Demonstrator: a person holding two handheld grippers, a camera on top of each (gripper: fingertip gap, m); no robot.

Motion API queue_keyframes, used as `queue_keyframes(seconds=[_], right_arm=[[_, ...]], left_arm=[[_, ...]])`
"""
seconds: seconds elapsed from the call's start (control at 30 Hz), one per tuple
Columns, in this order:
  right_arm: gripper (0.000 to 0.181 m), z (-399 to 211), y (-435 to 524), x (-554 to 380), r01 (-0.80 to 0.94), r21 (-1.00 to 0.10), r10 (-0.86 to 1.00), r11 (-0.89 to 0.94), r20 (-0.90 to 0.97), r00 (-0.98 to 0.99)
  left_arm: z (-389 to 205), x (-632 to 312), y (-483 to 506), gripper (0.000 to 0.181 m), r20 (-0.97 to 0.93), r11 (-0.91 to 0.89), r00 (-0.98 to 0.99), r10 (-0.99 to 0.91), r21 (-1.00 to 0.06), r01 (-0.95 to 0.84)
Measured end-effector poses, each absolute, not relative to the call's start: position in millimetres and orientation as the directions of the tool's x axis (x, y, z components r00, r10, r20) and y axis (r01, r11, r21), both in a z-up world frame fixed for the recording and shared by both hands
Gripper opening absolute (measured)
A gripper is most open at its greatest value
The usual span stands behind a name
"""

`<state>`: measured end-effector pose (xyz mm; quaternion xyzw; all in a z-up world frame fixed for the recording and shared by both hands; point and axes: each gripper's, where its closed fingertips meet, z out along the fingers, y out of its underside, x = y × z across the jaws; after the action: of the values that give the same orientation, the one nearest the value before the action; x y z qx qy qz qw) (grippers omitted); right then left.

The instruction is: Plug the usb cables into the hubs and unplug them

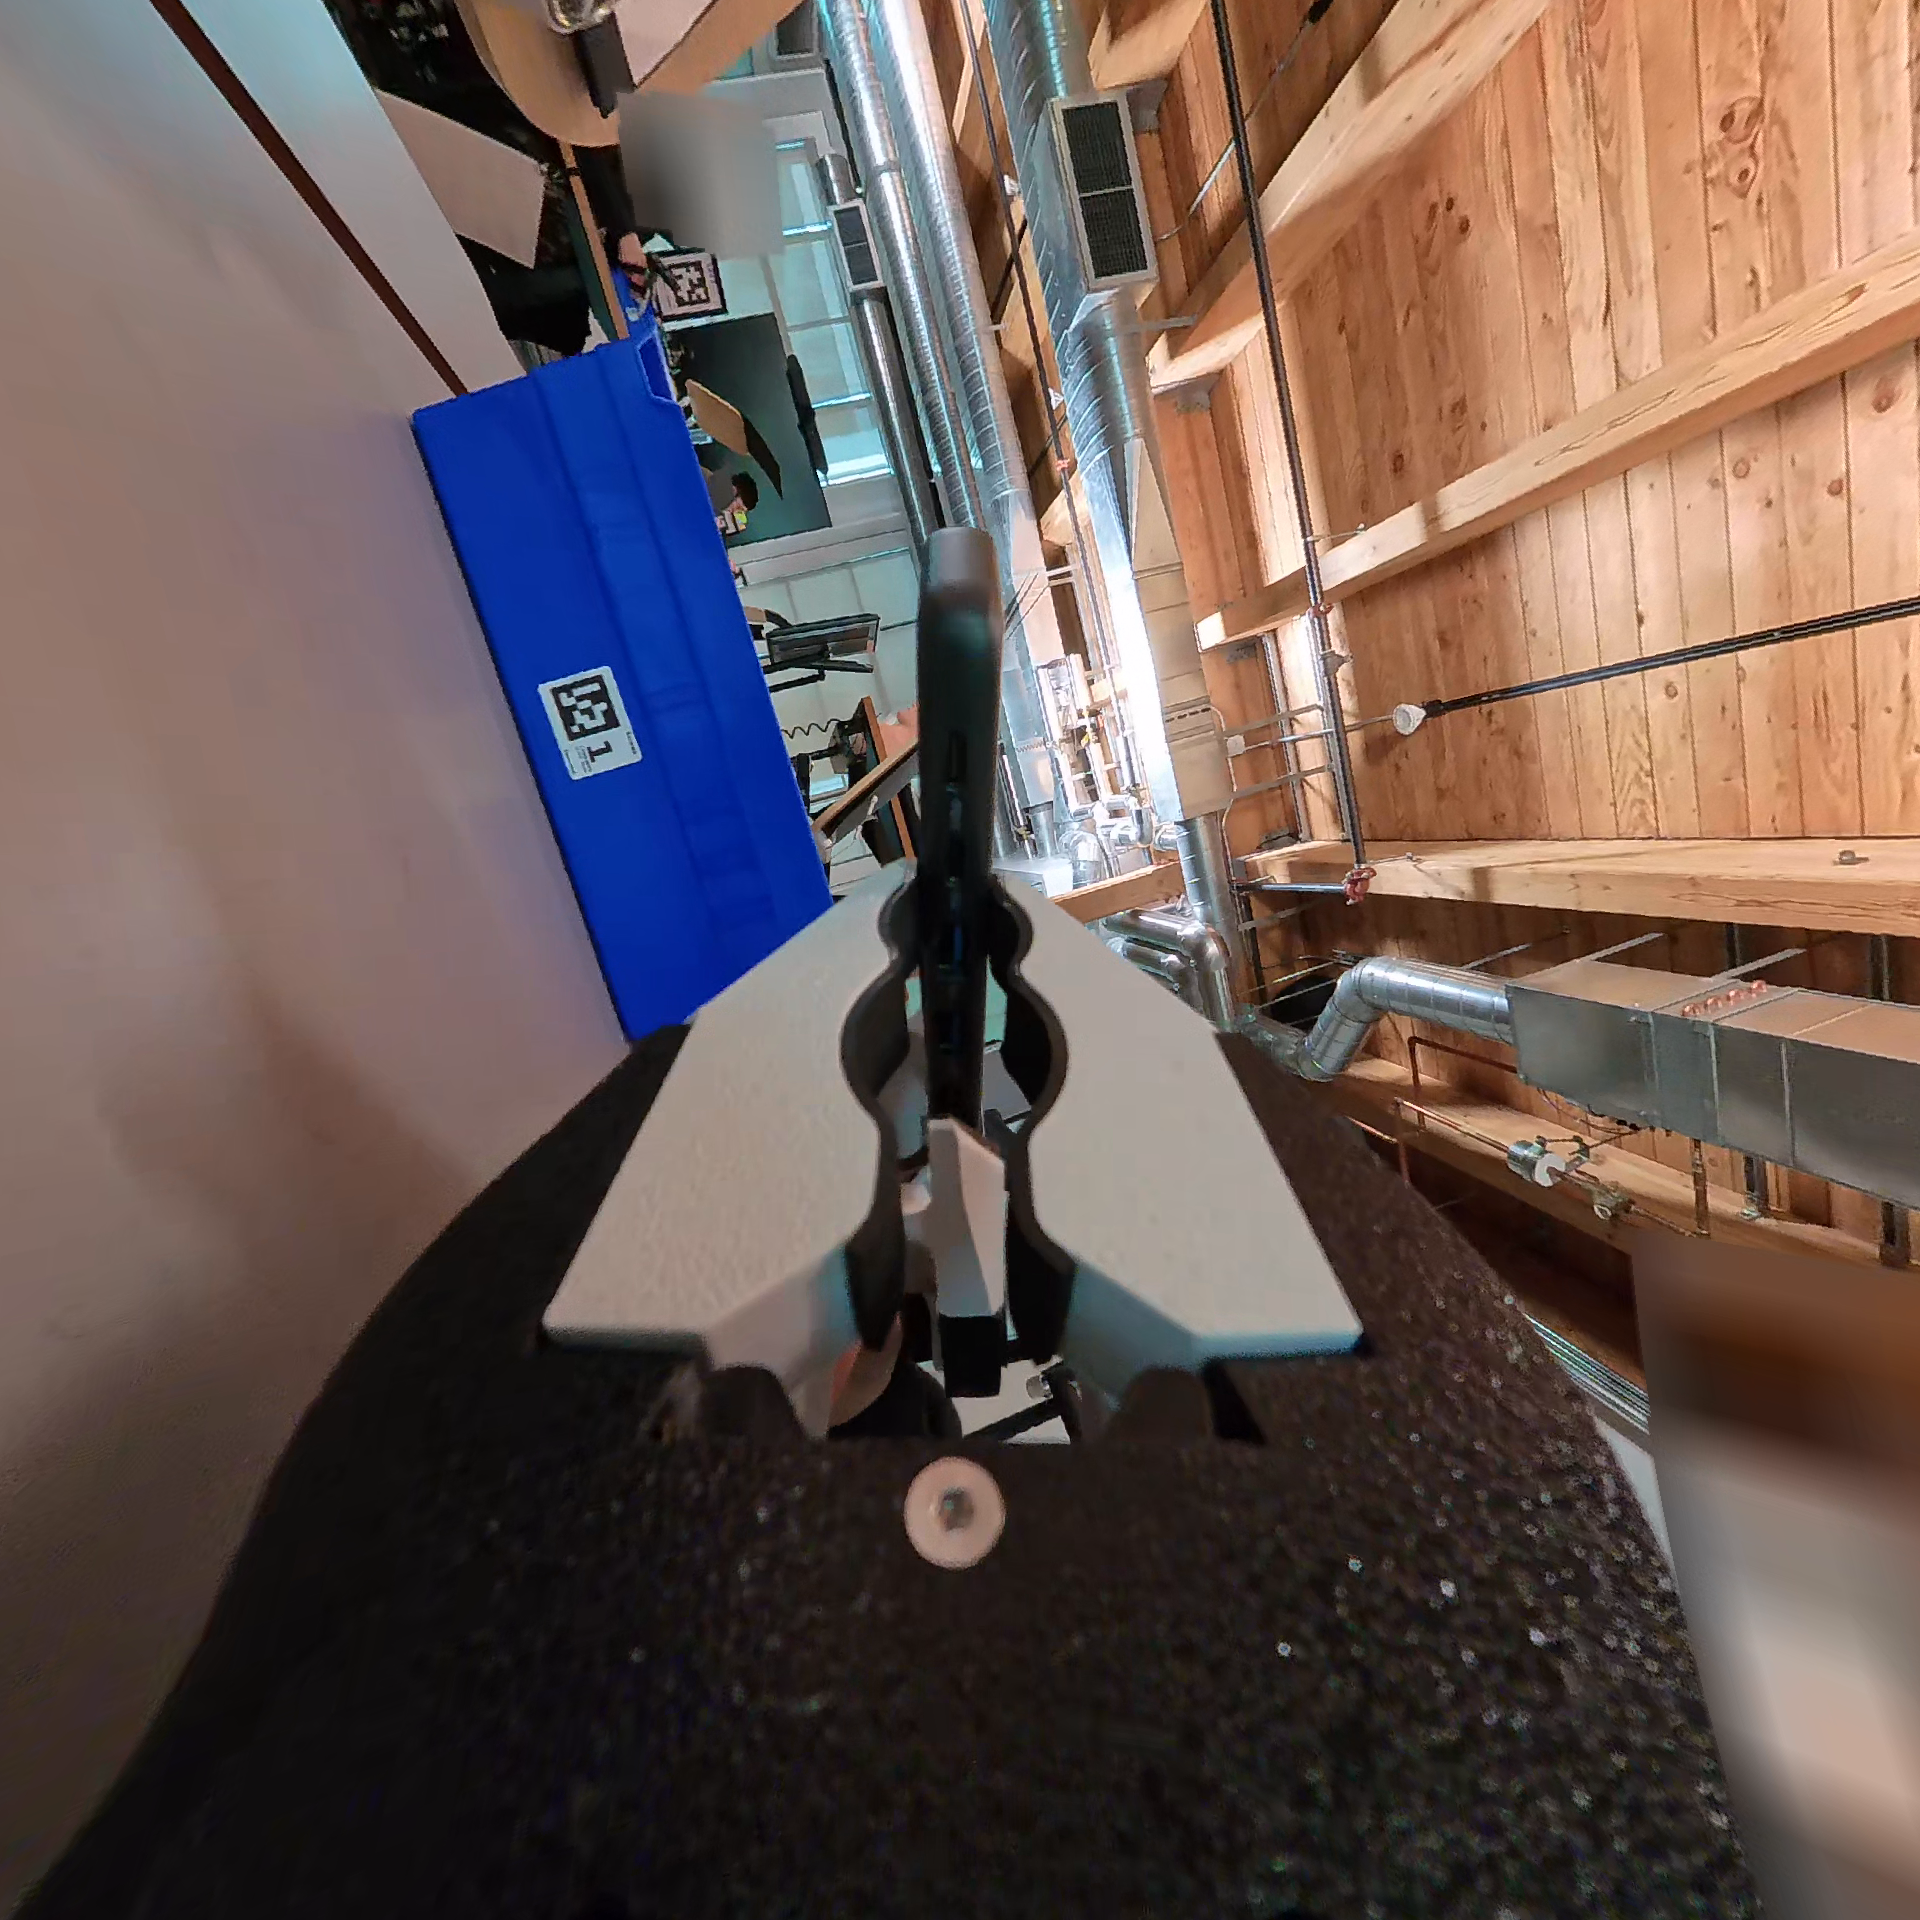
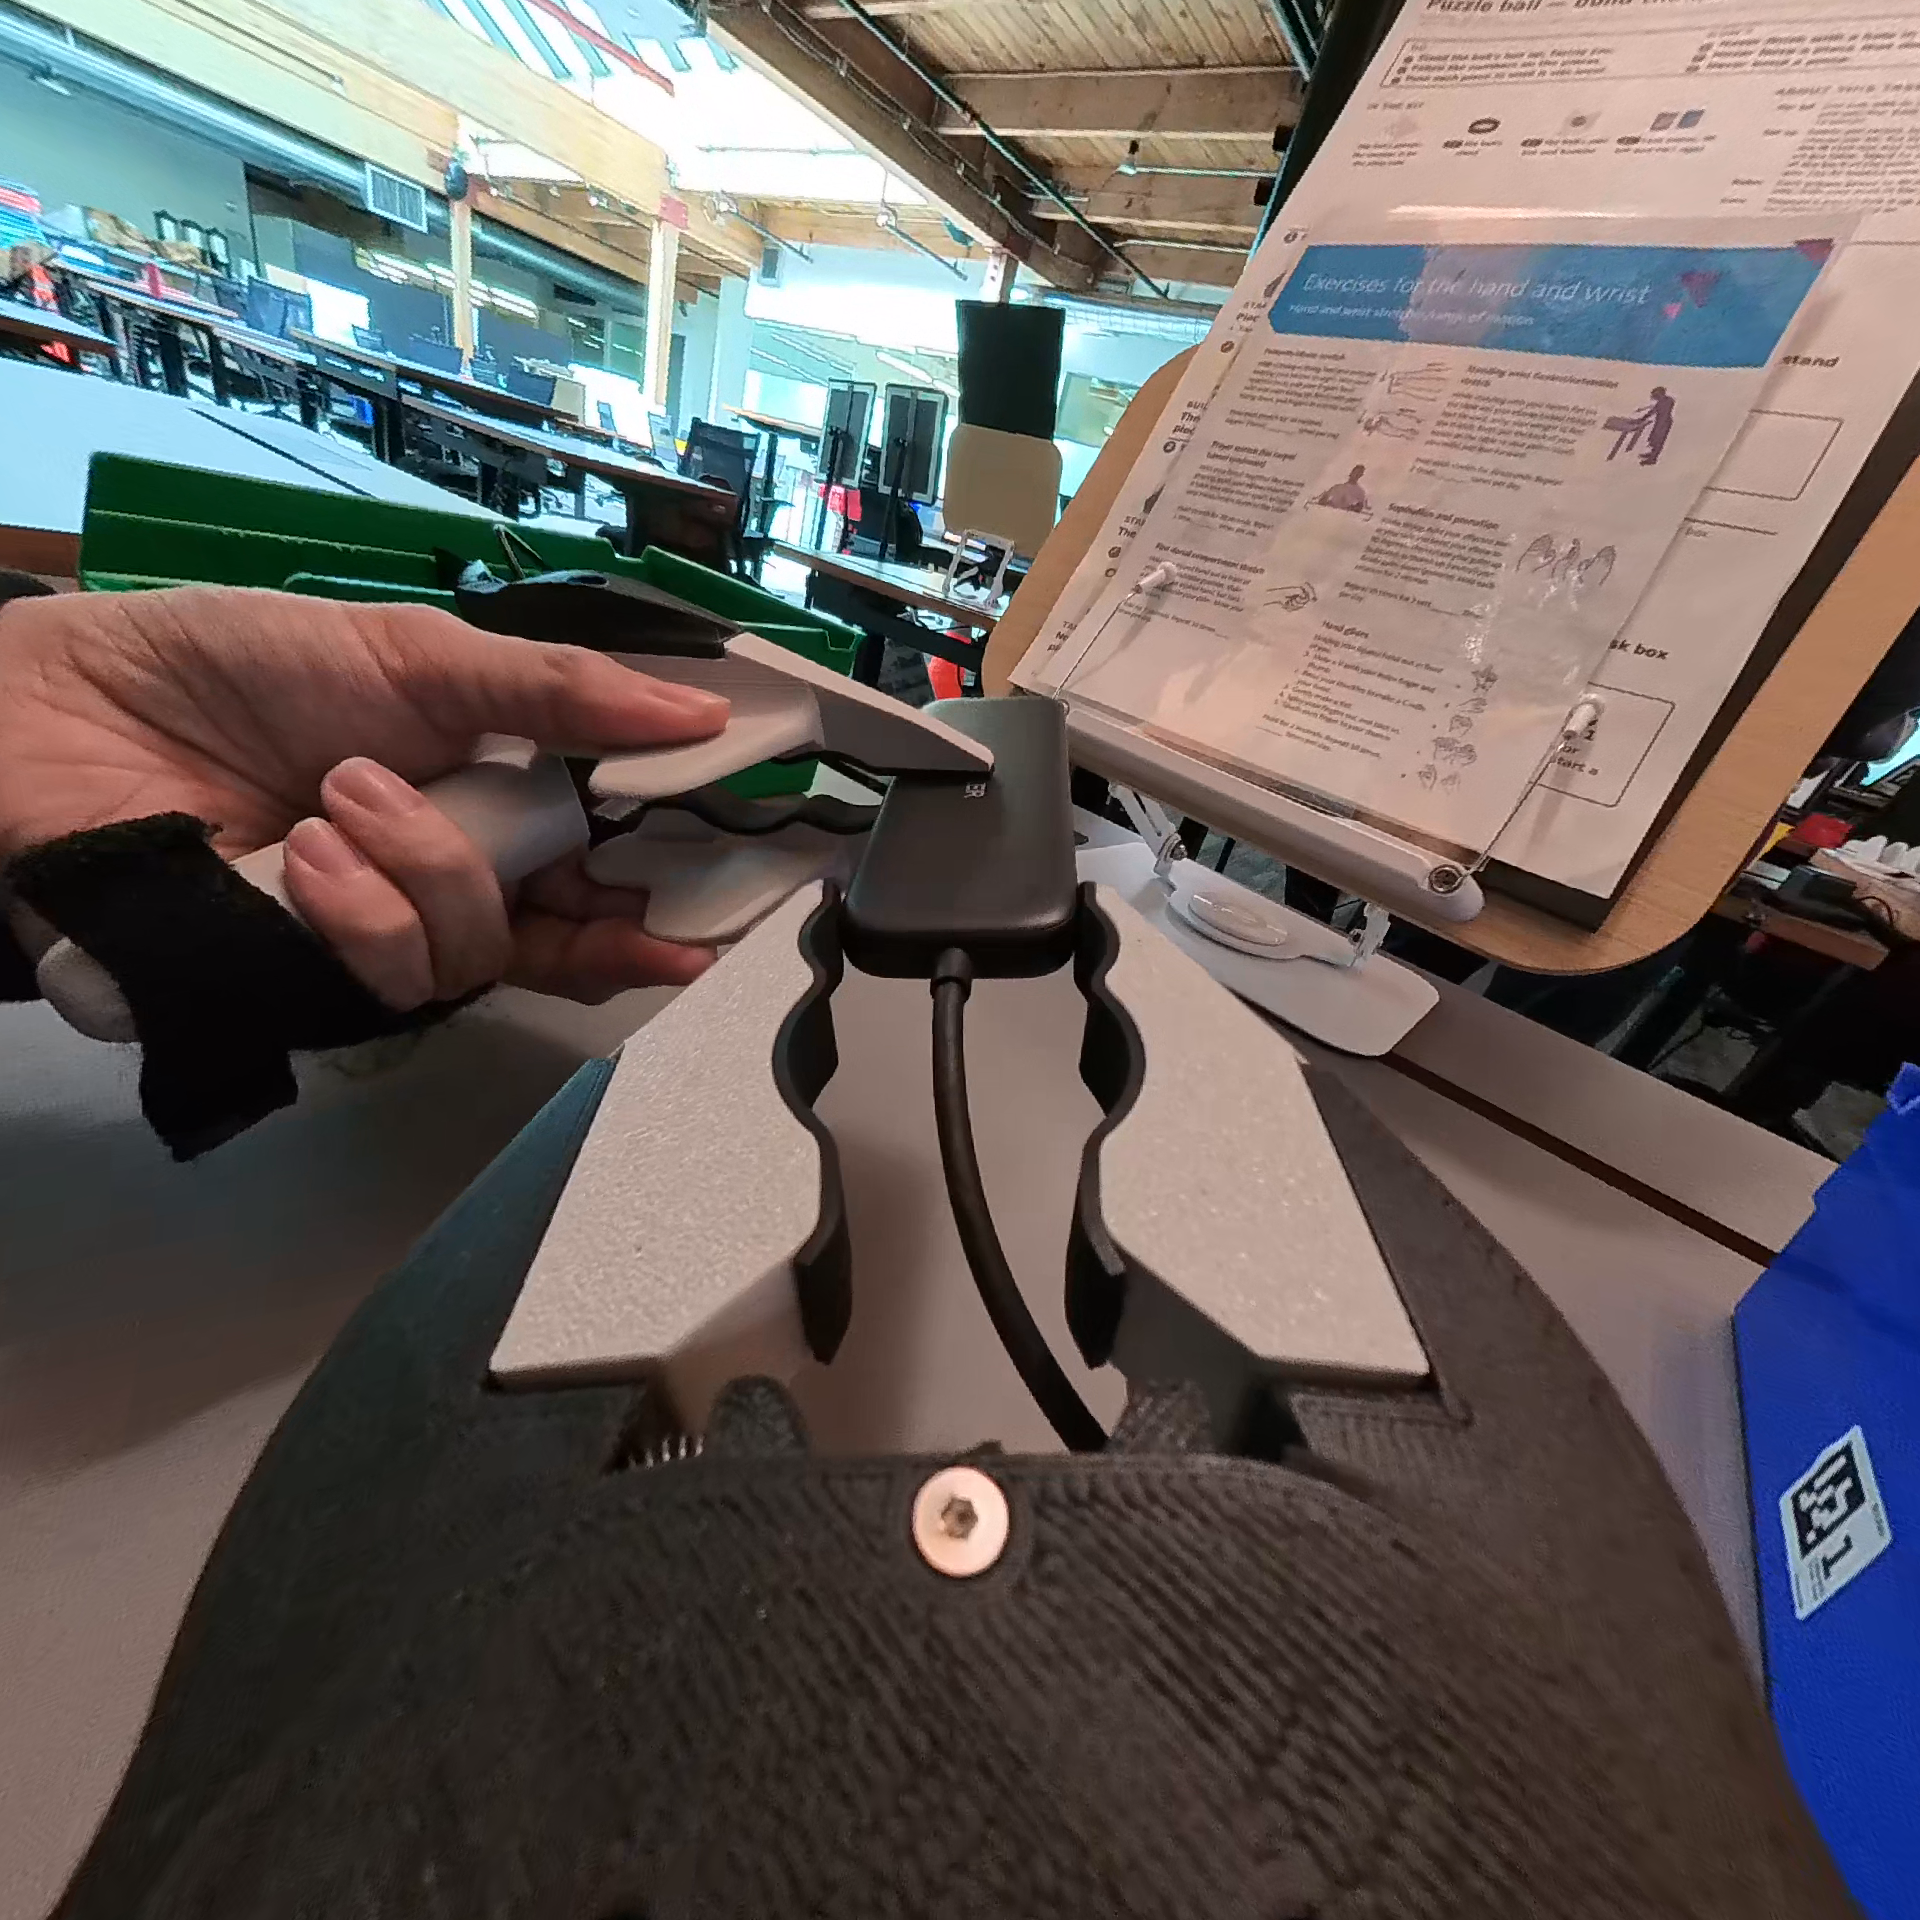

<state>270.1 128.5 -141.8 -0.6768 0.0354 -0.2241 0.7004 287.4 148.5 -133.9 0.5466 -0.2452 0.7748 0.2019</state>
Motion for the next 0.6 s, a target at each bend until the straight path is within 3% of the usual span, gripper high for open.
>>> queue_keyframes(seconds=[0.1,0.23,0.37,0.47,0.6], right_arm=[[0.044,-131.3,128.2,267.2,0.301,-0.953,-0.382,-0.018,0.285,0.879],[0.044,-121.1,125.9,265.3,0.261,-0.964,-0.396,0.049,0.221,0.891],[0.044,-104.6,105.2,274.8,0.197,-0.969,-0.441,0.149,0.113,0.890],[0.044,-97.8,94.4,281.5,0.180,-0.966,-0.469,0.186,0.074,0.880],[0.044,-100.5,93.3,284.6,0.169,-0.970,-0.476,0.177,0.066,0.877]], left_arm=[[-122.4,285.2,148.5,0.009,0.921,-0.794,-0.390,0.002,-0.235,-0.560],[-111.6,284.3,163.8,0.021,0.864,-0.799,-0.445,-0.238,-0.434,-0.416],[-96.0,268.7,190.4,0.027,0.656,-0.625,-0.405,-0.637,-0.747,-0.226],[-80.1,241.2,223.7,0.031,0.379,-0.360,-0.268,-0.886,-0.925,-0.121],[-88.1,184.1,343.1,0.031,0.057,-0.095,0.239,-0.969,-0.984,-0.149]])
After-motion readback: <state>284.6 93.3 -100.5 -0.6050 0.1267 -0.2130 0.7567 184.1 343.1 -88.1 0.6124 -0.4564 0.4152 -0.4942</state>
